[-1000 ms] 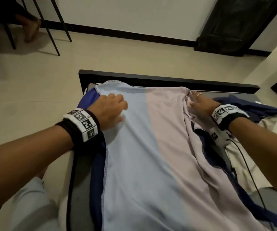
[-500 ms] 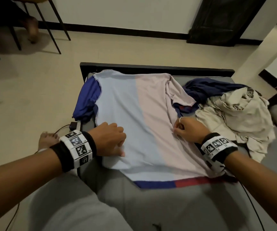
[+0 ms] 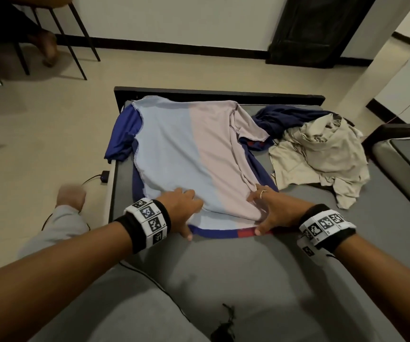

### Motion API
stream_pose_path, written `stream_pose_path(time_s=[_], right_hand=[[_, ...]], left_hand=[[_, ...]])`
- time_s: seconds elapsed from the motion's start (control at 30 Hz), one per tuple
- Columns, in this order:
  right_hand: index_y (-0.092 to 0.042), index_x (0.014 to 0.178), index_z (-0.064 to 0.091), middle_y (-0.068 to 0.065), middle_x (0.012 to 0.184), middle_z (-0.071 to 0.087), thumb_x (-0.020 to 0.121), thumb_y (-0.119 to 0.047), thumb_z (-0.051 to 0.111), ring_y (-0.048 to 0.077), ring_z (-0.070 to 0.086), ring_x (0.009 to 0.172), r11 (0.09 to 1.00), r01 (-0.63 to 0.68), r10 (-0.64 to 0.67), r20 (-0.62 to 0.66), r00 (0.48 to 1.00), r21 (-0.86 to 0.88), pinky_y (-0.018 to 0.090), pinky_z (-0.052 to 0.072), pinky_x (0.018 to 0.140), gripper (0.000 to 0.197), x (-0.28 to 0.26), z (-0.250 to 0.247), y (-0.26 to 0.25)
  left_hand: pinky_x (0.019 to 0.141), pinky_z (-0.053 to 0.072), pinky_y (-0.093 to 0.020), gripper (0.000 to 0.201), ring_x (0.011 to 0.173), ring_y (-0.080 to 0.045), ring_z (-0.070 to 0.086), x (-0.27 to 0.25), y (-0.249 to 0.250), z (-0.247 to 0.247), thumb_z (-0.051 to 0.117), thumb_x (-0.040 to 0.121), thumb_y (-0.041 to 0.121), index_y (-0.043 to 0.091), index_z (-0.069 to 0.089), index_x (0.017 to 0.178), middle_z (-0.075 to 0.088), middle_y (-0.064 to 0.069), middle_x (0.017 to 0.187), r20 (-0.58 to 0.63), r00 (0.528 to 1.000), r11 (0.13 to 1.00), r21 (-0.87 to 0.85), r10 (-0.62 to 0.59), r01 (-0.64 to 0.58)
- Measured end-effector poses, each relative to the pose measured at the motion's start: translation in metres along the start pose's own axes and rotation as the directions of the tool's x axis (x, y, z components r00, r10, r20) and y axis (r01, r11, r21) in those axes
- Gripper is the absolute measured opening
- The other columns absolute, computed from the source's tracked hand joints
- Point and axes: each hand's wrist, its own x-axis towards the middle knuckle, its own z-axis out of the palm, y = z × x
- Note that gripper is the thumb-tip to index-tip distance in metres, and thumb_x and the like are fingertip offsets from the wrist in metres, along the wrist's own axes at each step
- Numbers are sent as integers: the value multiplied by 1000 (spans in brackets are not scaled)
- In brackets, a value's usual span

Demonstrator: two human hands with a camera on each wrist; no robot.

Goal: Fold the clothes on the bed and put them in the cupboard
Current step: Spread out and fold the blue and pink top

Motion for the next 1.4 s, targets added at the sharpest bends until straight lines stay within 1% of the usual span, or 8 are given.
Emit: stream_pose_path(time_s=[0.2,0.33,0.5,0.67,0.8,0.97,1.2,1.4], right_hand=[[-36,148,43,-1,168,-8,74,-62,77,31,-9,154,960,8,-47,-134,990,-279,64,4,120,86,-16,19,-6],[-27,116,73,6,161,30,88,-43,70,29,26,148,881,103,-294,-363,884,-462,57,27,117,32,-27,25,-12],[-21,110,68,3,131,53,85,-25,71,24,54,113,931,37,-233,-513,826,-364,39,47,91,25,-22,23,-9],[-20,90,56,4,112,53,78,-3,68,28,55,95,976,-6,-109,-516,850,-217,35,45,72,25,-26,15,7],[-21,91,55,0,105,54,75,7,60,23,55,91,998,51,-60,-481,874,-32,32,43,74,33,-34,13,17],[-30,82,50,-9,89,54,76,8,58,17,53,80,994,58,-2,-489,872,98,15,38,58,39,-39,9,26],[-26,91,54,-4,87,62,75,-2,73,17,60,78,978,-67,173,-594,785,196,34,49,67,35,-46,-1,39],[-7,74,58,17,69,62,70,14,40,38,65,62,922,-20,266,-597,757,387,41,57,51,29,-52,-2,41]], left_hand=[[79,46,-40,8,90,-32,55,-10,-6,-6,43,96,9,14,48,99,59,-16,104,-119,988,962,-266,-97,62],[71,44,-36,22,81,-28,55,-23,-16,-15,47,87,-2,19,53,86,61,-7,89,-195,958,787,-615,-211,48],[63,36,-33,29,73,-26,49,-34,-15,-27,45,82,-2,24,42,71,51,1,75,-276,923,791,-610,-268,47],[69,47,-40,4,70,-31,54,-49,-15,-27,43,94,22,23,40,92,55,0,76,-390,885,940,-315,-255,132],[70,50,-37,36,73,-26,59,-55,-24,-24,51,93,57,24,40,102,59,4,81,-361,904,966,-199,-229,165],[70,39,-37,25,98,-28,52,-66,-38,-23,53,86,14,19,50,111,53,-4,112,-361,895,961,-7,-261,277],[83,51,-47,21,98,-37,52,-95,-67,-22,57,77,19,19,48,96,46,-8,109,-91,804,762,-396,-587,512],[54,55,-35,21,72,-30,61,-112,-65,-24,47,81,-5,9,58,92,60,-12,90,-37,790,578,-702,-612,415]])
